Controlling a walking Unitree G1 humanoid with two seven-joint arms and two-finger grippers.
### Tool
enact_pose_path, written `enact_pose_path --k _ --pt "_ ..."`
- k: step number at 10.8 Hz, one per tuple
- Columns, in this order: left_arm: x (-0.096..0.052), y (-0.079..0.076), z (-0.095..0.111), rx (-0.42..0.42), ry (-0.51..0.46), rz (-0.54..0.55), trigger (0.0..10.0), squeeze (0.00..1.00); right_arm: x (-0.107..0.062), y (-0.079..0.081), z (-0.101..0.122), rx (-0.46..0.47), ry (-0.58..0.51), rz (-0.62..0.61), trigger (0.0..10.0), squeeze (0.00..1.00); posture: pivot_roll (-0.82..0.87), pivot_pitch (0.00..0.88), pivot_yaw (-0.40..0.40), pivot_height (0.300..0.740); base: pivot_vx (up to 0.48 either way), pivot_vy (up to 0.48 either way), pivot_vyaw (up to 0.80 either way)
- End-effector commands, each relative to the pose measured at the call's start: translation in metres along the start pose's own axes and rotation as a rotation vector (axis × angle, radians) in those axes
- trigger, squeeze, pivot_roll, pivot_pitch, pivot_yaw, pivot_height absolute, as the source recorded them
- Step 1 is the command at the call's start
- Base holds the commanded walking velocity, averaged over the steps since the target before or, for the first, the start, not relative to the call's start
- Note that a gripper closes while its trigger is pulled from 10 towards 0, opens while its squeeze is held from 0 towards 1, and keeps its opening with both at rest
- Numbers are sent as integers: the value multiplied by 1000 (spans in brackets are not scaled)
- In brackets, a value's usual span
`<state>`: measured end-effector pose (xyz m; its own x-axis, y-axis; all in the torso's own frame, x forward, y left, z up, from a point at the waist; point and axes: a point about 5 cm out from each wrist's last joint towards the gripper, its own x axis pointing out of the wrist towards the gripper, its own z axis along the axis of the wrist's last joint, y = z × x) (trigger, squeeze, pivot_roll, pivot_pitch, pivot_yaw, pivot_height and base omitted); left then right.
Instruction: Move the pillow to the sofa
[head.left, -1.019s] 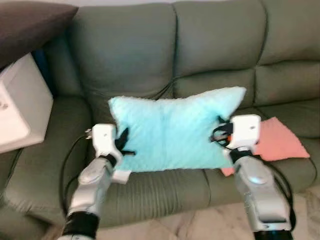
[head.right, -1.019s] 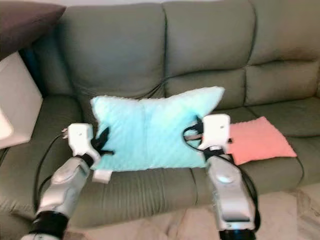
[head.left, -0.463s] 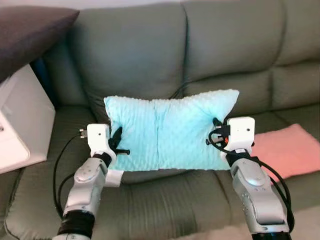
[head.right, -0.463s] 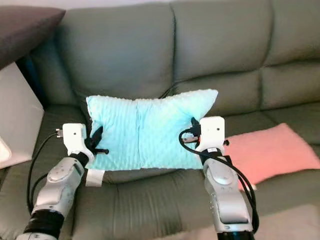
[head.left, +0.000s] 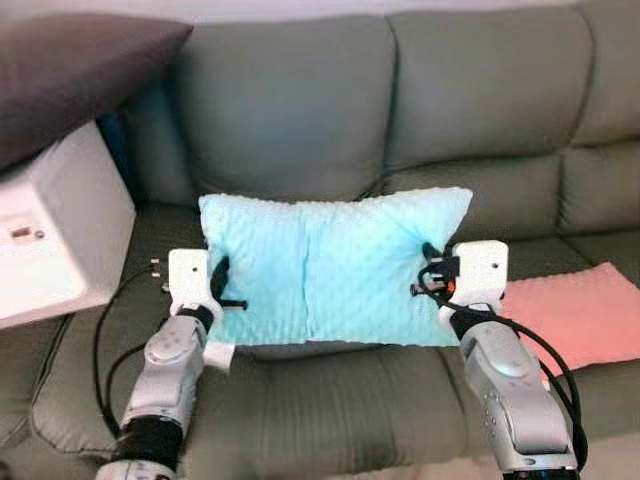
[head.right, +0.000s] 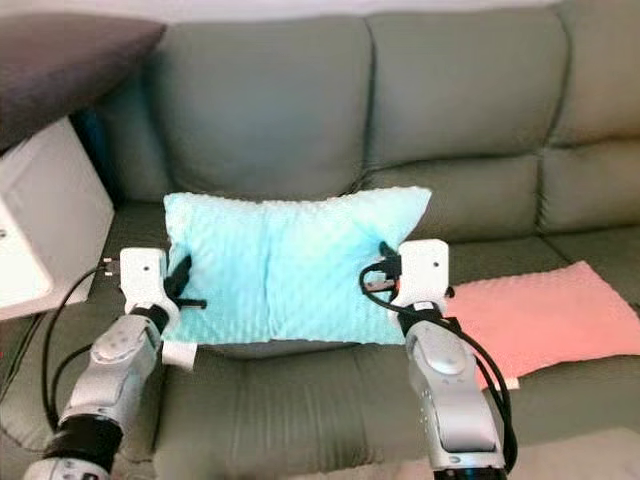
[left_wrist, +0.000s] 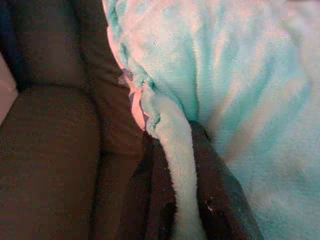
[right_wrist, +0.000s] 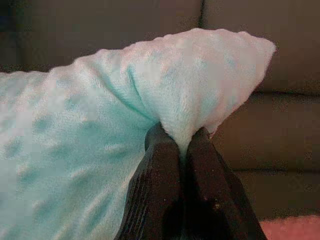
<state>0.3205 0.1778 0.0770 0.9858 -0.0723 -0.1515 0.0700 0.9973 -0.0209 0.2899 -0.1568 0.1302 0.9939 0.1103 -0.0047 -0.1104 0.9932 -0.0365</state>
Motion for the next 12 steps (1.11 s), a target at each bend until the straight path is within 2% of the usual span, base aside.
enact_pose_path --k 1,4,6,9,11,12 --pt "3 6 2 33 -2 13 10000 0 3 -9 -3 15 1 -31 10000 0 -208 76 59 740 0 0 0" --pt "2 13 -16 60 82 -9 10000 0 7 -19 -17 12 54 -82 10000 0 -189 129 76 740 0 0 0" --pt "-3 21 -21 120 81 31 10000 0 -3 -29 -28 29 85 -127 10000 0 -174 197 92 740 0 0 0" --pt "-14 27 -33 123 109 26 10000 0 -17 -30 -43 37 138 -145 10000 0 -156 286 104 740 0 0 0" --pt "-11 13 -38 112 115 -37 10000 0 -24 -29 -49 53 155 -176 10000 0 -170 327 114 740 0 0 0" --pt "-3 -1 -35 87 99 -59 10000 0 -22 -26 -48 50 151 -175 10000 0 -185 352 115 740 0 0 0"
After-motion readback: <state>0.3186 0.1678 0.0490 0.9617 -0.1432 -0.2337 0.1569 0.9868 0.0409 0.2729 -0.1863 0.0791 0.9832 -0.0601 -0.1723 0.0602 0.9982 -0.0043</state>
